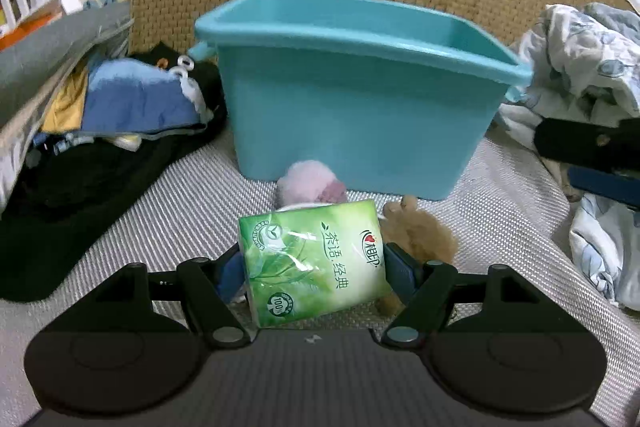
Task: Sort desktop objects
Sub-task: 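Lift the green packet with the left gripper and carry it over the bin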
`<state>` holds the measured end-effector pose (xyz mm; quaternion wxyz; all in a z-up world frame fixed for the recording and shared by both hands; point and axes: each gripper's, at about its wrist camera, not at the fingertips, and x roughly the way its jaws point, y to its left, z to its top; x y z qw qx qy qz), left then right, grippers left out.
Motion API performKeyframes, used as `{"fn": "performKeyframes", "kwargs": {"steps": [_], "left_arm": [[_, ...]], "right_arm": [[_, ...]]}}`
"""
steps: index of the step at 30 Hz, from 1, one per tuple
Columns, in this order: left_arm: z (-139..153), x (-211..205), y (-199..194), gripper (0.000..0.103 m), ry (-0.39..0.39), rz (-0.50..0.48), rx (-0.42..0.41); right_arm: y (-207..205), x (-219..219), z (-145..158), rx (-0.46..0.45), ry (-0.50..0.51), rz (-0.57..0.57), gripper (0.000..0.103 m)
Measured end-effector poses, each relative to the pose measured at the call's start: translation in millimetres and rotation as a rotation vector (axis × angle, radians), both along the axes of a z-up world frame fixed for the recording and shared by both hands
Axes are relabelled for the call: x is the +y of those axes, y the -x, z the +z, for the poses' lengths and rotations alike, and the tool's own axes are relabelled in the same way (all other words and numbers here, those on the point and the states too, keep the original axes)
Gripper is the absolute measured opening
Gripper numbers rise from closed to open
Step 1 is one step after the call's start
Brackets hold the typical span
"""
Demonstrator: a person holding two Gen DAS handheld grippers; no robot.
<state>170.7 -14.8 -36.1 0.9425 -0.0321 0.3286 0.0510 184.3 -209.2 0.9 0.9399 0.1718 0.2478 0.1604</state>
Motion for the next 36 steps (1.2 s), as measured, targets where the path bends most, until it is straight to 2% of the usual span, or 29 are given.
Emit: {"fn": "performKeyframes", "kwargs": {"steps": [4, 9, 17, 20, 36], "left_arm": [[7.5, -0.8, 3.0, 0.074, 0.001, 0.002, -0.009], [15.1, -0.3, 0.0, 0.074, 0.045, 0.018, 0.012], [39.2, -2.6, -1.6, 0.074, 0.037, -0.007, 0.004], [47.3, -0.8, -2.4, 0.074, 0.028, -0.017, 0.005], [96.0, 5.0, -19.9, 0.074, -0.023, -0.043, -0.107]], "right_arm": [[-1.5, -2.6, -1.7, 0.01, -0.015, -0.008, 0.052], [-0.6, -0.3, -1.4, 0.01, -0.012, 0.001, 0.052], [4.7, 12.4, -0.3, -0.014, 0.051, 0.033, 0.052], [3.2, 10.2, -0.7, -0.01, 0.044, 0.025, 0.052], [-1.2, -5.5, -2.9, 0.013, -0.003, -0.022, 0.053]]}}
